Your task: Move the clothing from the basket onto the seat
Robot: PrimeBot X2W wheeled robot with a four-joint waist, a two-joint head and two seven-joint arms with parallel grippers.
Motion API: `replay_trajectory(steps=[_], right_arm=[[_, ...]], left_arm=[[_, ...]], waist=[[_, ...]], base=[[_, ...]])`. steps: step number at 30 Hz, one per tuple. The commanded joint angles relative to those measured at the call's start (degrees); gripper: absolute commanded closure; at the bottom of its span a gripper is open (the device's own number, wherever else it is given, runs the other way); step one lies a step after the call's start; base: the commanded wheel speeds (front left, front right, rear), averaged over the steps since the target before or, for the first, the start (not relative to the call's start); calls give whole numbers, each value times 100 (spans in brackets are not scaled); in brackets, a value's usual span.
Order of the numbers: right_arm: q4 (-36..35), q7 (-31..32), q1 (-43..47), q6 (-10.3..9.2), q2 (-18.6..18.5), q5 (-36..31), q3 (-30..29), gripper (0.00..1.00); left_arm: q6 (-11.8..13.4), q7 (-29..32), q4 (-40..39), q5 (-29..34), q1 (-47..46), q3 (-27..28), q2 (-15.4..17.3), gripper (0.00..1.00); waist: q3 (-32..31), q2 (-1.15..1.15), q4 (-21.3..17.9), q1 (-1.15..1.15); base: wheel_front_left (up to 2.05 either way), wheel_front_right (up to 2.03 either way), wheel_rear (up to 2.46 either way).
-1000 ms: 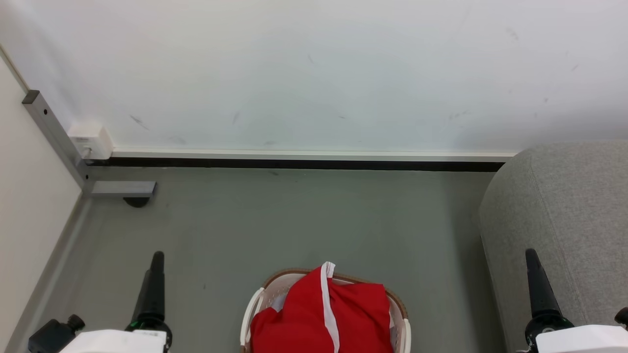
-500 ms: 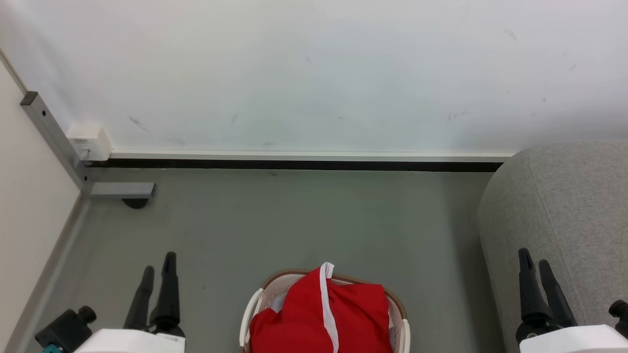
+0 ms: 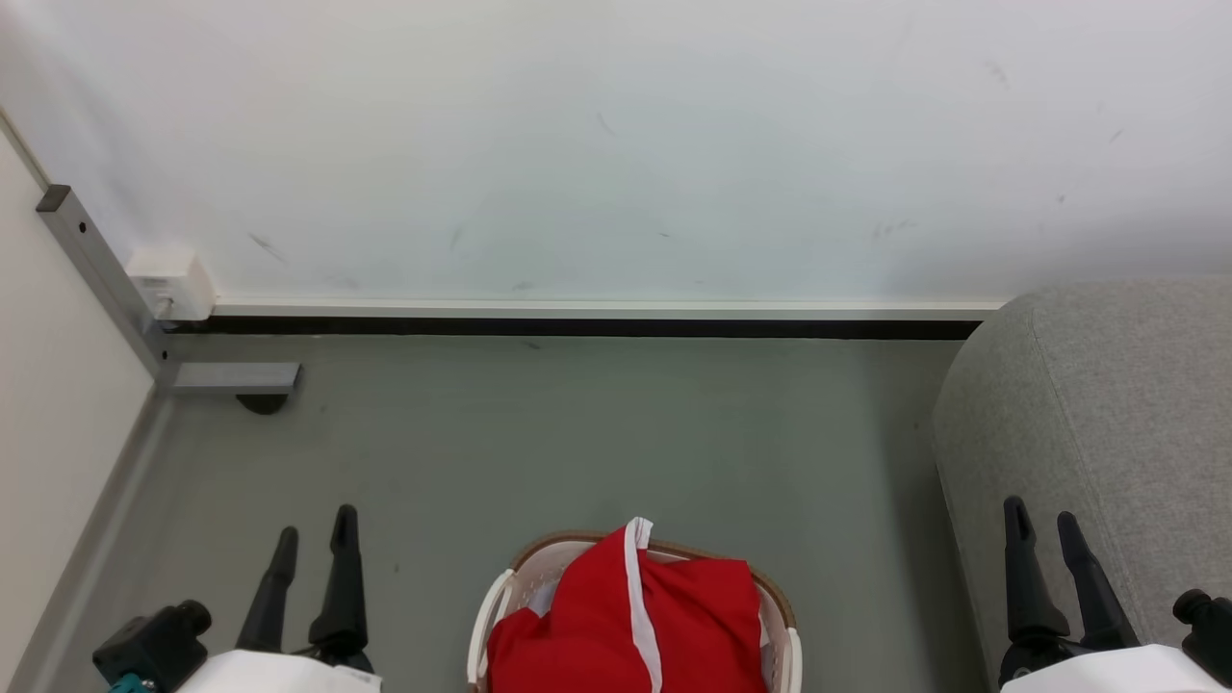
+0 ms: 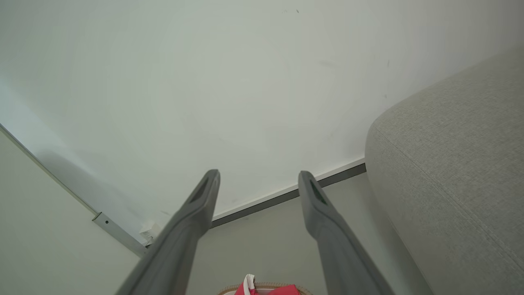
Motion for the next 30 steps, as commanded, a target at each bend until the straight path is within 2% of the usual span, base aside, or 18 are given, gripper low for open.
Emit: replay_trajectory(steps=[1,30], right_arm=[[-41,-55,-3,-6,-59,-182,12,0],[-1,-441,-5,-9,-73,-1640,253,0]], left_arm=[[24,-52,-47,230,-8,-4,86,0],[154,-436,-115,1700,66,-272,193,0]], waist=[[2,0,-2,0],[11,0,-37,0]], base=[[0,0,0],[0,0,0]])
